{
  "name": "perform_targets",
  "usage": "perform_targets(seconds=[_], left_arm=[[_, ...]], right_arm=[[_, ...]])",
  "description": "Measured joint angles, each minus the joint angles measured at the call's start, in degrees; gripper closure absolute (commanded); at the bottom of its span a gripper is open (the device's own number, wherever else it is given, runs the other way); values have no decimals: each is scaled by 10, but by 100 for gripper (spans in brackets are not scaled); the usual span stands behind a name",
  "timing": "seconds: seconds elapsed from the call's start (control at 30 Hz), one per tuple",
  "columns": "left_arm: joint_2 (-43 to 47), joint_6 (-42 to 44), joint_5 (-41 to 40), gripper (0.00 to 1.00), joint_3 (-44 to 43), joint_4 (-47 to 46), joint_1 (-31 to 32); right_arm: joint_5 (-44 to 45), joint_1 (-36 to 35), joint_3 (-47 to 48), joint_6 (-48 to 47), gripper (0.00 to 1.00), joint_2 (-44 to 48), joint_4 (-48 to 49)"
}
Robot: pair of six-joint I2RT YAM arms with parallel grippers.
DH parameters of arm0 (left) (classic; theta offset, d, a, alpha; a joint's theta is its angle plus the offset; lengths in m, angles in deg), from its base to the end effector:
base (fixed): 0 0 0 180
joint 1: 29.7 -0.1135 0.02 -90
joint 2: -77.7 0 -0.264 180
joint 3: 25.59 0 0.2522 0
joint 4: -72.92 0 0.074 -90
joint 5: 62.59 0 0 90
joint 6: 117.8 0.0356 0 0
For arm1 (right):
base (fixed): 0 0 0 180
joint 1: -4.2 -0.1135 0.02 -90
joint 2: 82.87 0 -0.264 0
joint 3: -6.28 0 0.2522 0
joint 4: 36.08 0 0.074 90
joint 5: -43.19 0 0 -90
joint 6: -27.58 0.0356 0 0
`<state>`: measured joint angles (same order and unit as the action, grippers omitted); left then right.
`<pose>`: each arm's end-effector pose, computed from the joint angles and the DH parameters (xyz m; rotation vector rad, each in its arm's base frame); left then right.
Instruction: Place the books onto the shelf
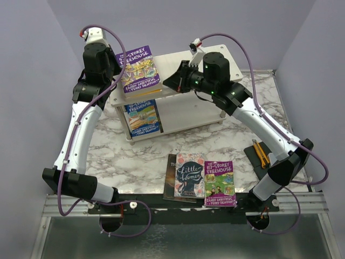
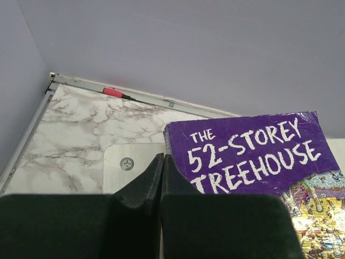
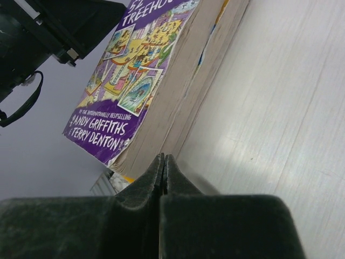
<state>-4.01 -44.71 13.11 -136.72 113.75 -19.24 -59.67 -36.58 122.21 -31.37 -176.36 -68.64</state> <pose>0.3044 -0.0473 0.4772 -0.2788 1.7432 -0.1260 0.2797 0.2517 0.4542 -0.3344 1.8484 1.0892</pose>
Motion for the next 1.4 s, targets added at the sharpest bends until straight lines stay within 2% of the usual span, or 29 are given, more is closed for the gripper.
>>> perform_targets(seconds=[0.53, 0.73, 1.07, 1.4], left_arm=[[-5, 0, 9, 100, 0, -2, 0], [-5, 0, 11, 100, 0, -3, 0], [17, -2, 11, 94, 12, 11, 0], [55, -19, 37, 94, 14, 95, 0]], right_arm=[[-7, -19, 0, -12, 99, -1, 12], [21, -20, -6, -16, 99, 4, 12], [104, -20, -73, -34, 95, 103, 10], [130, -20, -112, -37, 95, 150, 9]])
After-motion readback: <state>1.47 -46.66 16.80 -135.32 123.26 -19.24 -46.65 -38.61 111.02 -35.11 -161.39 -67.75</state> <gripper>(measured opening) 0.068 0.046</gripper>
